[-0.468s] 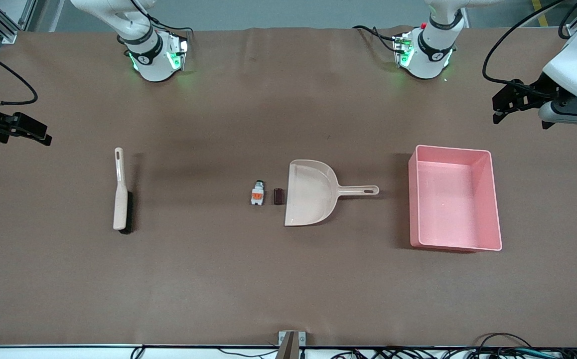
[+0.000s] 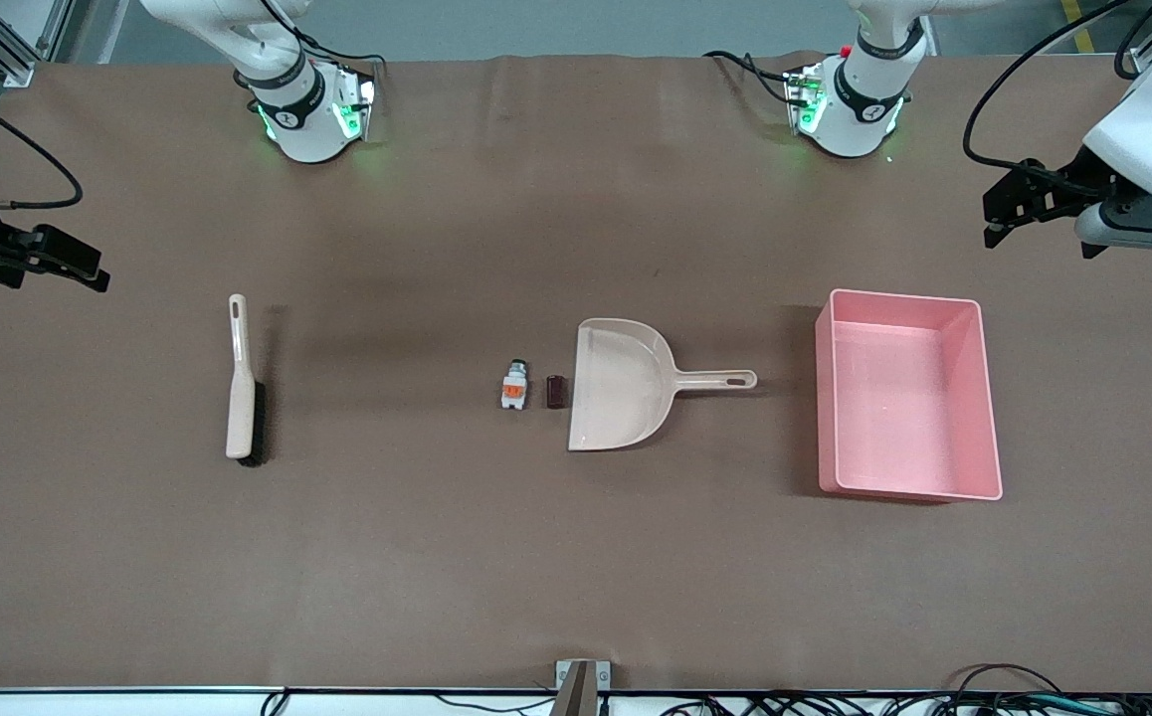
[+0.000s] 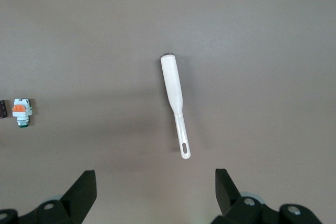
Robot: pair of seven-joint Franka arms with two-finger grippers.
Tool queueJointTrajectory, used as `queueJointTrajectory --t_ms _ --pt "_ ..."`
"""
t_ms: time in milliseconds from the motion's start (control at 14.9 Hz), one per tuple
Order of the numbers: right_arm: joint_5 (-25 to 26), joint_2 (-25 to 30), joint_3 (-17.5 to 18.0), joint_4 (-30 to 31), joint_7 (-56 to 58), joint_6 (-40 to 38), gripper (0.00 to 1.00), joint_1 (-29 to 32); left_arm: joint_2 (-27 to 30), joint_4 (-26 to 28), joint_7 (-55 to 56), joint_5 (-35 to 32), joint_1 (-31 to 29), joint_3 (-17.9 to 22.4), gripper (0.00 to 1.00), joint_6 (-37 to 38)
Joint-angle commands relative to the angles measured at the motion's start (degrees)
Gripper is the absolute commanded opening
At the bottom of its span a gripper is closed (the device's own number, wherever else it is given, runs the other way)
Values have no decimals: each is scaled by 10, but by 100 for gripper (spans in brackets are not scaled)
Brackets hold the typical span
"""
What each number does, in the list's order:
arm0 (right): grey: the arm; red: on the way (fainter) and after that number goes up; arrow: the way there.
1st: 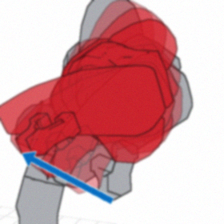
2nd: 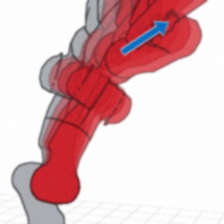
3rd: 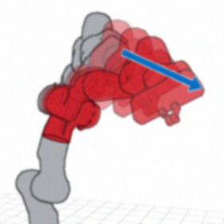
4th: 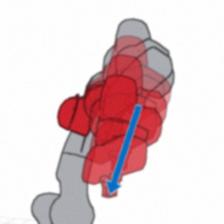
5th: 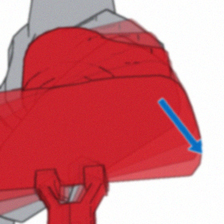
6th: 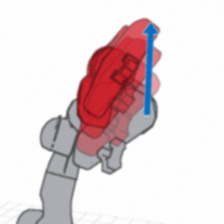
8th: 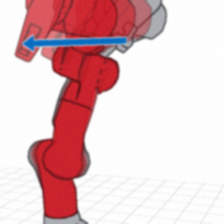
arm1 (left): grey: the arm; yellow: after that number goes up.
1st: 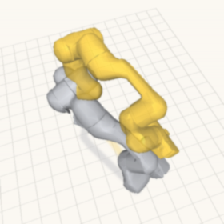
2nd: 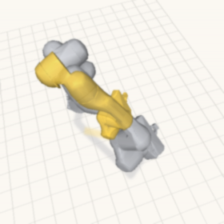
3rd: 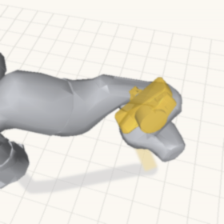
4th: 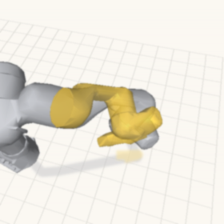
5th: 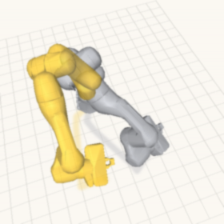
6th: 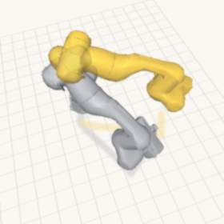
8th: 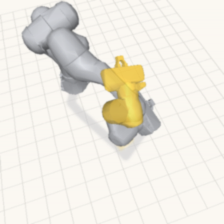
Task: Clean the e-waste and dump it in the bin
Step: 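Move the left gripper toward the dustpan while the right gripper moves toward the brush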
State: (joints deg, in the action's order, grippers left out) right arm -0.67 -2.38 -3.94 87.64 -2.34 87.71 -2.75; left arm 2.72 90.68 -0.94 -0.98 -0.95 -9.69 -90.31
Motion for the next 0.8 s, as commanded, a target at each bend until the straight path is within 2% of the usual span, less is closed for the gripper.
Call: queueJointTrajectory --t_ms 0,201,468,602,736 --pt "-2 -11 2 -3 -4 18 100 5 -25 -9 -30 8 5 -4 100 -15" --pt "-2 -11 2 16 -3 19 100 2 -53 -6 -55 14 16 -22 100 -36" --pt "-3 -10 2 24 -3 13 100 -4 -104 -4 -130 18 18 -66 100 -71" --pt "-2 1 2 41 2 -2 100 -5 -118 28 -213 18 22 -83 100 -164" --pt "-1 6 4 61 1 2 100 -16 -148 32 -263 17 24 -102 100 -199"
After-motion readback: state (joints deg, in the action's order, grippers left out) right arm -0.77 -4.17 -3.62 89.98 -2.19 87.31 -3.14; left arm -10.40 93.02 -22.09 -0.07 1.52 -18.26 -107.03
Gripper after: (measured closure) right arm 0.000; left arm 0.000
